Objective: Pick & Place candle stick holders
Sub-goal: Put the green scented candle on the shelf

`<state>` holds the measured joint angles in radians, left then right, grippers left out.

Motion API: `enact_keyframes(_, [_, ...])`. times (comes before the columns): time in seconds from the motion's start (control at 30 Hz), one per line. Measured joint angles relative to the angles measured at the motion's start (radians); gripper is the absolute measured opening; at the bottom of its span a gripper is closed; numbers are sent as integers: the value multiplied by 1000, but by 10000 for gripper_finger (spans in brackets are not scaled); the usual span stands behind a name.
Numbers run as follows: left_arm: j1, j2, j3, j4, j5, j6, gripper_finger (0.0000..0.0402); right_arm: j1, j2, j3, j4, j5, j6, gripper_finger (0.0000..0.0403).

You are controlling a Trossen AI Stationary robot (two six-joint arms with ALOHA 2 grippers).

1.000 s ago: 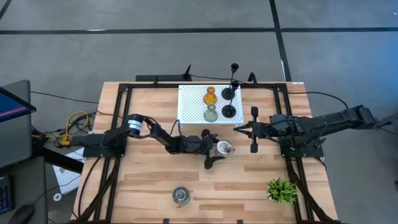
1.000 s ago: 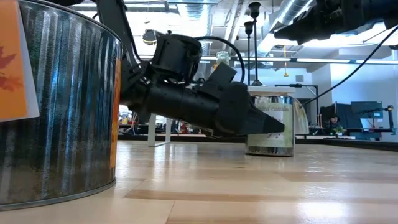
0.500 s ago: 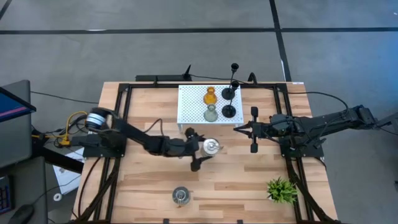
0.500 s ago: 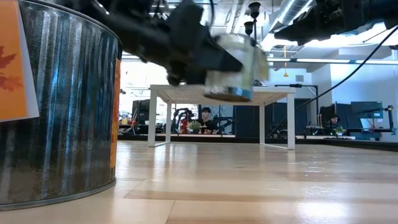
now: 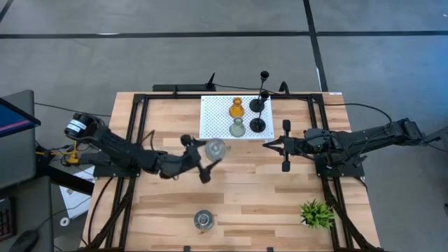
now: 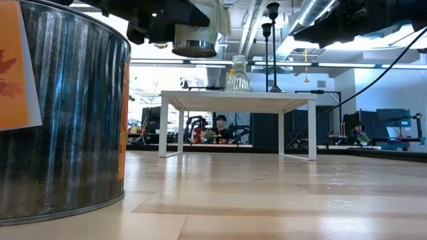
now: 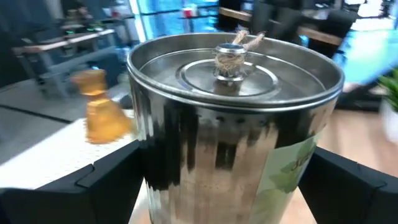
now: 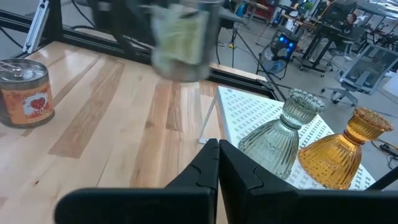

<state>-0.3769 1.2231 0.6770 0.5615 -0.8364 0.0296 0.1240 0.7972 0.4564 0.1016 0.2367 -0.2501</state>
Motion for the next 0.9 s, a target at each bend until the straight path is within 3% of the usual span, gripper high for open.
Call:
enact_keyframes(0.3, [204, -40, -5, -4, -1, -8, 368, 0, 0, 0, 11, 0, -12, 0])
enact_keyframes(0.67, [478, -24, -5, 0, 224, -192, 367, -2, 0, 0, 16, 0, -38, 0])
enact_keyframes(0.9, [538, 47, -5, 20, 243, -229, 365, -2, 0, 0, 38, 0, -38, 0])
